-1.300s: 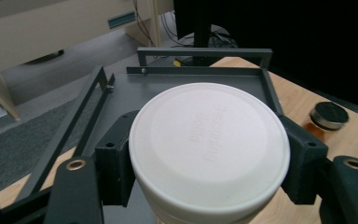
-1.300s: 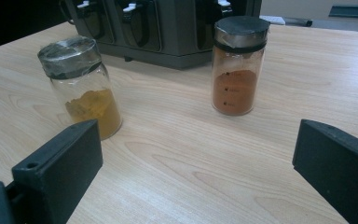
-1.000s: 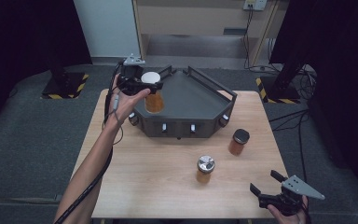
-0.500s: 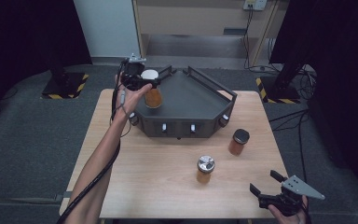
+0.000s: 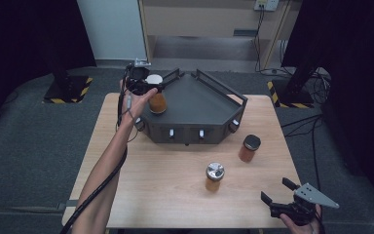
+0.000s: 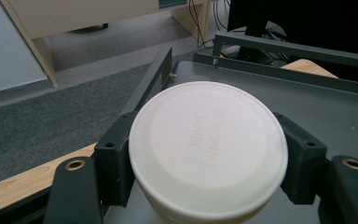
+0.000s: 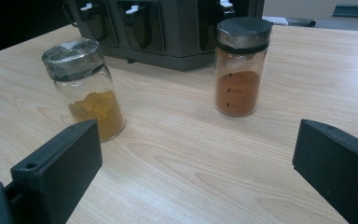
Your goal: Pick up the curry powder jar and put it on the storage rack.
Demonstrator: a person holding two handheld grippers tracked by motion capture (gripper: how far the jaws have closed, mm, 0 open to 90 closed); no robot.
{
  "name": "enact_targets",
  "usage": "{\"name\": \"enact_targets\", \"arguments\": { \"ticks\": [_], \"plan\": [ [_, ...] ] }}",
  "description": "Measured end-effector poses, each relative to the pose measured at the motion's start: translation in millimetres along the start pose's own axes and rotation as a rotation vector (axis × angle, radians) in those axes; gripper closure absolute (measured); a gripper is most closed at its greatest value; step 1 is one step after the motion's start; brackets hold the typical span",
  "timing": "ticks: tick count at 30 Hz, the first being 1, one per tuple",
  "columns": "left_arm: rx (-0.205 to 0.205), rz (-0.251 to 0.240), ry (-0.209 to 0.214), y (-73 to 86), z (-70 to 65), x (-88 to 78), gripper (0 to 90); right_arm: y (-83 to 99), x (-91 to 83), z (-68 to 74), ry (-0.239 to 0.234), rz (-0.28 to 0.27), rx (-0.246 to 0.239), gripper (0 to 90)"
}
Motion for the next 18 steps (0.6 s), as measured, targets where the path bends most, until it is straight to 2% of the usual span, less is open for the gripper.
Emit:
{"name": "enact_targets", "arguments": {
  "ticks": [18],
  "plan": [
    [0.001, -0.015, -0.003, 6.0, -1.6, 4.2, 32.2, 0.6, -0.5, 0.4, 0.003, -0.009, 0.002, 1.2]
  ]
}}
Point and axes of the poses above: each handheld gripper's, and its own axes: x roughly forward along the jaws, y roughly out of its underside, z roughly to its left, the point moved 4 cm from there along x, roughly forward along the jaws, and after that the axes turned 10 degrees about -y, right-handed, at the moved point
